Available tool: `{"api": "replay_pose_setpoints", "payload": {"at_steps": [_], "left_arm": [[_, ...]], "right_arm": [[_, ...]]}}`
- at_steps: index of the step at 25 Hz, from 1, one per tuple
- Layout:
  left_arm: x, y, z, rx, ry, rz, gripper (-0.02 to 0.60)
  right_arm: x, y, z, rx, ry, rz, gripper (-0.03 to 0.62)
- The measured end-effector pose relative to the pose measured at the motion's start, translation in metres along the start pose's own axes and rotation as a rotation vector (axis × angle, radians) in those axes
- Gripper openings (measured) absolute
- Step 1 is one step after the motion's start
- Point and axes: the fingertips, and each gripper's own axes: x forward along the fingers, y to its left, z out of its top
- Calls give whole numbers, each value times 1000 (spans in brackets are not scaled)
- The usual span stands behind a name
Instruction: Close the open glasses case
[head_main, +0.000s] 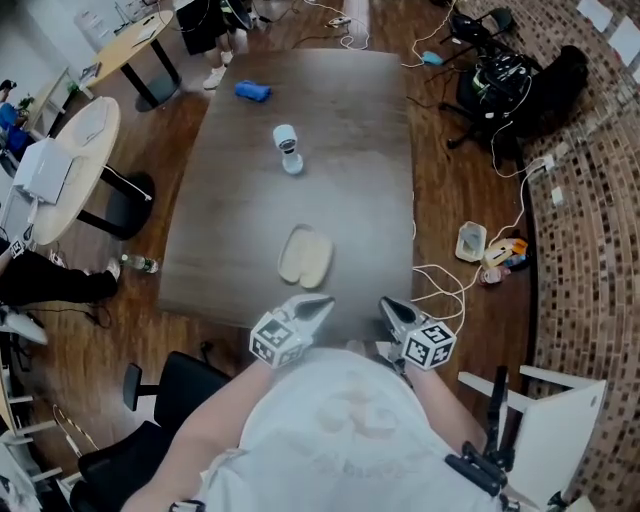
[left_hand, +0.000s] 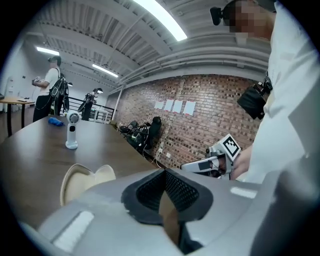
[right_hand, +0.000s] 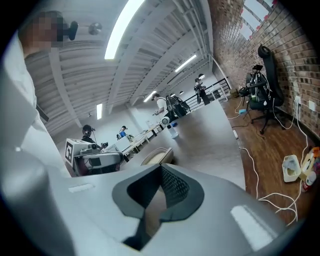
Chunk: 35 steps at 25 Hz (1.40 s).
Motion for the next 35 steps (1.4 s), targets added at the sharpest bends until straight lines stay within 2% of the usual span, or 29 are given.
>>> {"api": "replay_pose_setpoints", "payload": {"at_steps": [4,10,15,23,24,26,29,32,35], "left_arm": [[-18,33,-2,-44,-13,4,4],[-41,79,0,-49,-29,4,3],[-59,108,10,-29,-34,-28,4],[-94,139,8,-20,-21,-68,3],[-99,142,6,-22,-21,-69,4],[-109,150,2,-28,-19,-68,3],[-123,162,-5,-37,-17,-61,4],[-132,165,-10,-39,-17,-59,3],[-138,164,-11,-36,-23,-53,3]], "right_arm": [[26,18,-1,5,7,-18,8],[63,26,1,22,12,-62,8],[93,26,4,96,14,-125,9],[131,18,-12,213,55,-261,11],[135,16,-14,232,55,-273,22],[144,14,-16,265,63,-293,93],[157,10,-26,273,124,-333,165],[163,2,-40,306,169,-371,198],[166,-5,-49,383,158,-372,209]]}}
